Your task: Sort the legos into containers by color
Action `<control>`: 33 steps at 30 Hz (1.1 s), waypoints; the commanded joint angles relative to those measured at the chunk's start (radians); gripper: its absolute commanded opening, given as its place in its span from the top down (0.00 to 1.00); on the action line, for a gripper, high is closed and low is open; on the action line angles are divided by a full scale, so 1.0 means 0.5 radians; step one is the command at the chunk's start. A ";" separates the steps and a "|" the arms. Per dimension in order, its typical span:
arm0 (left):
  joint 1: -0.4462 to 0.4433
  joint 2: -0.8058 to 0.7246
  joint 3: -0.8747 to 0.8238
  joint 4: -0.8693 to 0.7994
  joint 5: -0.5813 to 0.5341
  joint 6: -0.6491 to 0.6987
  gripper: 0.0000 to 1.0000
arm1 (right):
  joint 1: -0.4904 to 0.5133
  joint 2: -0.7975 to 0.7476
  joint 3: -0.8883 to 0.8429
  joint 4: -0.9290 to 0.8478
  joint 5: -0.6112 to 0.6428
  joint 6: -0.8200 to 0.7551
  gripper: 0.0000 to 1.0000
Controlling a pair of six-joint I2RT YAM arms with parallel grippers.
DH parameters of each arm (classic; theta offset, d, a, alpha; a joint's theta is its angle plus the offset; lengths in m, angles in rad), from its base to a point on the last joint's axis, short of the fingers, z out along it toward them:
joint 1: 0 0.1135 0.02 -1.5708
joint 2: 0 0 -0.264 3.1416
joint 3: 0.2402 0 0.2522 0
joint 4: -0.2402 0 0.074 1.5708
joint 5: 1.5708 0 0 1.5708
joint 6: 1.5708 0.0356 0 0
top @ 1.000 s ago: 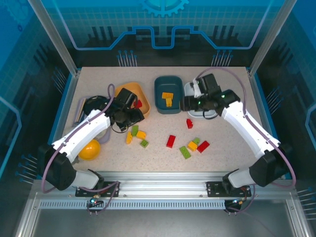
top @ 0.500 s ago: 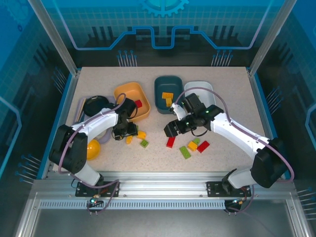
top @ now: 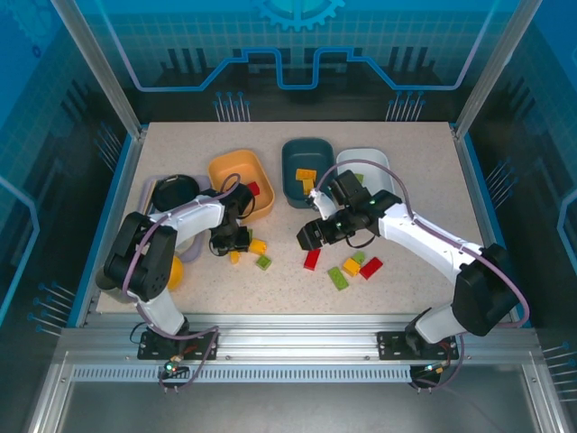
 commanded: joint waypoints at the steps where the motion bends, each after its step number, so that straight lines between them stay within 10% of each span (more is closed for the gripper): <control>1: 0.001 -0.072 0.027 -0.076 -0.112 -0.004 0.72 | -0.002 -0.006 0.104 -0.013 0.034 0.019 0.32; 10: -0.115 -0.253 0.607 -0.237 -0.050 -0.156 0.72 | -0.393 -0.216 0.078 0.192 0.208 0.414 0.33; 24: -0.310 1.171 2.451 -0.580 -0.065 -0.149 0.73 | -0.642 0.122 0.422 0.146 0.256 0.663 0.30; 33: -0.312 1.472 2.681 -0.620 -0.101 -0.233 0.69 | -0.656 0.015 0.308 0.088 0.269 0.608 0.30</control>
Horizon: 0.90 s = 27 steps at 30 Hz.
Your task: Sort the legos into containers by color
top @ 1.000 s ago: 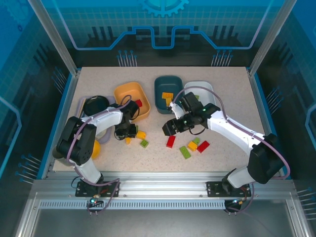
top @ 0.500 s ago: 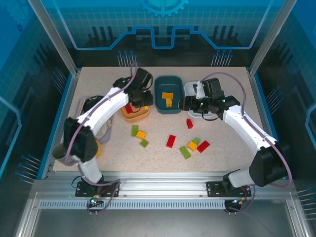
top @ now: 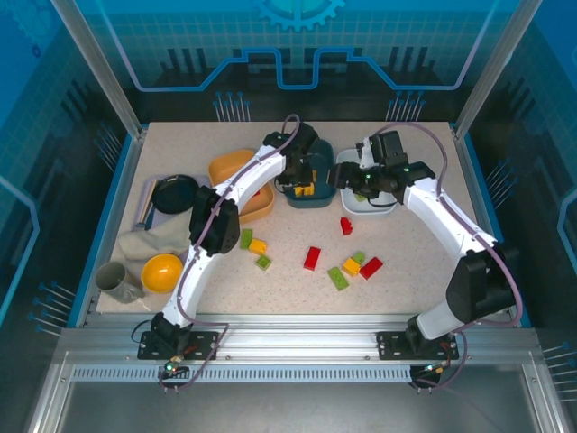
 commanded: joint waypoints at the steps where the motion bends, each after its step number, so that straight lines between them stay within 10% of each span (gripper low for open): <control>1: -0.001 0.018 0.100 -0.113 -0.026 -0.059 0.67 | -0.025 -0.096 -0.048 -0.089 0.010 -0.031 0.30; 8: -0.022 -0.056 0.120 -0.054 0.048 -0.082 0.38 | -0.024 -0.169 -0.088 -0.215 0.111 -0.118 0.29; 27: -0.040 -0.976 -0.474 0.182 0.178 -0.145 0.33 | -0.023 -0.515 -0.224 -0.516 0.339 -0.350 0.29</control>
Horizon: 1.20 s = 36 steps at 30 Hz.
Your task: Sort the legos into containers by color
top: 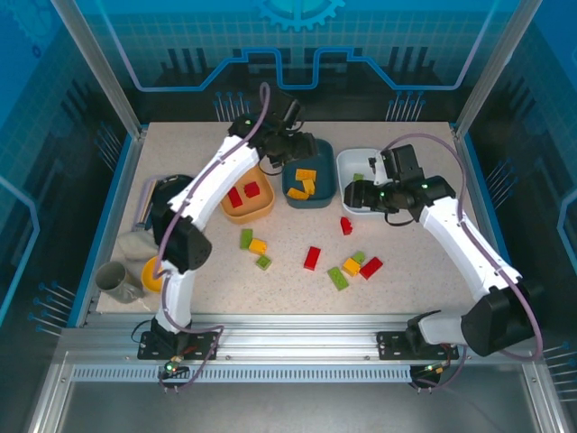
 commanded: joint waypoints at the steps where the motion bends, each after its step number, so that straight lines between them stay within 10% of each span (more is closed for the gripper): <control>1: -0.024 -0.222 -0.301 0.063 0.069 -0.016 0.33 | -0.020 -0.125 -0.062 -0.137 0.061 -0.079 0.29; 8: -0.087 -0.781 -1.232 0.218 0.041 -0.180 0.35 | 0.176 -0.294 -0.197 -0.239 0.195 -0.091 0.31; 21: -0.223 -1.869 -2.332 -0.118 -0.682 -0.839 0.38 | 1.335 0.354 -0.122 -0.024 0.262 -0.386 0.28; 36: -0.219 -2.331 -2.476 -0.387 -0.807 -0.934 0.37 | 1.466 1.626 0.834 -0.175 0.447 -0.448 0.19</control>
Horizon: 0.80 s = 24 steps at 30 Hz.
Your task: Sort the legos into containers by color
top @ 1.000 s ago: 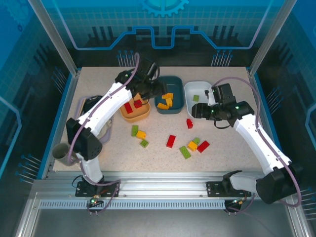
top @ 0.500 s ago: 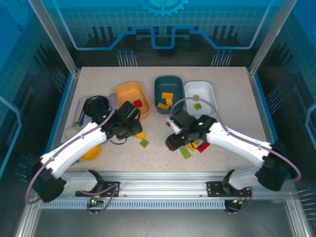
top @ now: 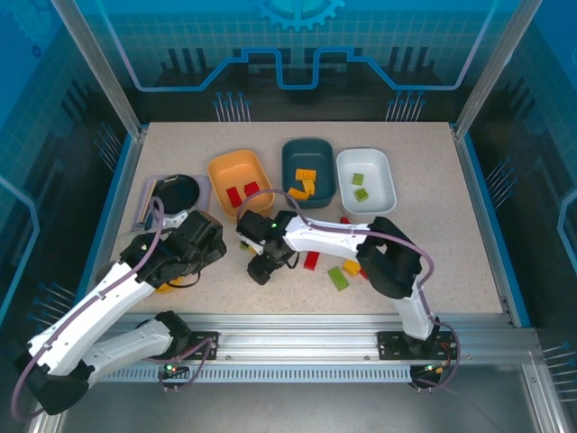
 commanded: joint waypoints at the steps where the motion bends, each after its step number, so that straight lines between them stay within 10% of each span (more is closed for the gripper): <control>1: 0.000 -0.038 -0.038 -0.098 -0.073 -0.069 0.37 | -0.005 0.139 0.148 -0.113 0.054 -0.037 0.21; 17: 0.000 -0.036 -0.026 -0.056 -0.053 -0.041 0.38 | -0.057 0.192 0.241 -0.147 0.079 -0.009 0.75; 24: -0.003 0.132 -0.013 0.323 0.232 0.209 0.37 | -0.287 -0.376 -0.017 -0.172 0.125 0.128 0.77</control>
